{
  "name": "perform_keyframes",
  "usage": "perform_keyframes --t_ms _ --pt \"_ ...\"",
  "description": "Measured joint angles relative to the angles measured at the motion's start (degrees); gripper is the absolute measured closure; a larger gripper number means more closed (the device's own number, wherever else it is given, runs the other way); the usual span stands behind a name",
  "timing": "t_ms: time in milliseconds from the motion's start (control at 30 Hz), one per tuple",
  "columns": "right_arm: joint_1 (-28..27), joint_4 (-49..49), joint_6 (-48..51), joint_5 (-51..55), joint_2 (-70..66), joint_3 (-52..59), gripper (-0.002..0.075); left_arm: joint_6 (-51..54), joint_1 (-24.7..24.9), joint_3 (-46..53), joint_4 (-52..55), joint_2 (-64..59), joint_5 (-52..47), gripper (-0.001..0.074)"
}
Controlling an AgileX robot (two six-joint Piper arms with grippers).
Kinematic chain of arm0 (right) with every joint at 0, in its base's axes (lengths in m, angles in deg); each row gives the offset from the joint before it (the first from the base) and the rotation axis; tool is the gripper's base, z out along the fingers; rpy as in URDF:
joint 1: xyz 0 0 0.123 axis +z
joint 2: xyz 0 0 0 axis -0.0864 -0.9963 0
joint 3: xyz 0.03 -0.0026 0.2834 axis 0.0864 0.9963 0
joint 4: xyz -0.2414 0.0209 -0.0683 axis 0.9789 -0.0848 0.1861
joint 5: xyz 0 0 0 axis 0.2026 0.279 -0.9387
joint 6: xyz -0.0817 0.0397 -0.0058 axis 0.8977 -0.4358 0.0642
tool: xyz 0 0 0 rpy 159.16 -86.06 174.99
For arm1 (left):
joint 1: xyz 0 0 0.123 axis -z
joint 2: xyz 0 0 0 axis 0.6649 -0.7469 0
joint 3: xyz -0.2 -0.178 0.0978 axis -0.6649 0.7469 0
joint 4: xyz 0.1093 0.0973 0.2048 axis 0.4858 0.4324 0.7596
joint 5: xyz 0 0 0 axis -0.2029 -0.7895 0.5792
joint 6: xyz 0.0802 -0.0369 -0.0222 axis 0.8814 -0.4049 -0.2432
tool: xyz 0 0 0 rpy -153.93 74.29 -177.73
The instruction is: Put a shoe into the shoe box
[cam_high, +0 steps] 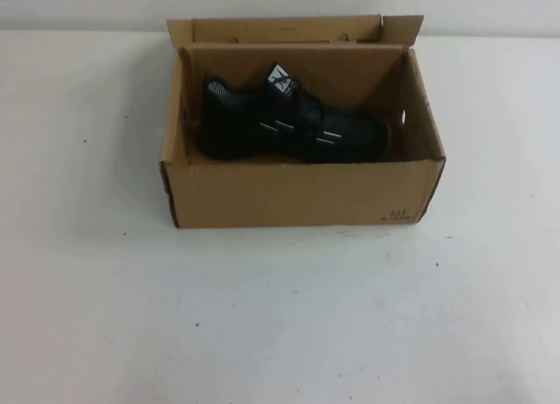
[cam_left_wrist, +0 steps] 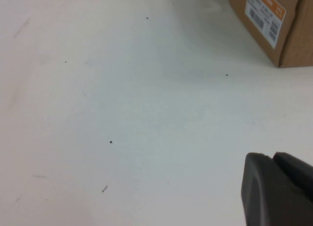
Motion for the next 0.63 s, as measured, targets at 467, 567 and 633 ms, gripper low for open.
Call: perform_keyframes --t_ms 467,567,633 --pt "0.00 -1.49 0.00 0.15 0.00 0.00 0.0743 0.00 0.00 0.00 0.00 0.00 0.00 0.0736" --pt "0.00 -1.49 0.00 0.15 0.00 0.00 0.0743 0.00 0.00 0.00 0.00 0.00 0.00 0.0736" --pt "0.00 -1.49 0.00 0.15 0.00 0.00 0.0743 0.00 0.00 0.00 0.00 0.00 0.00 0.0736"
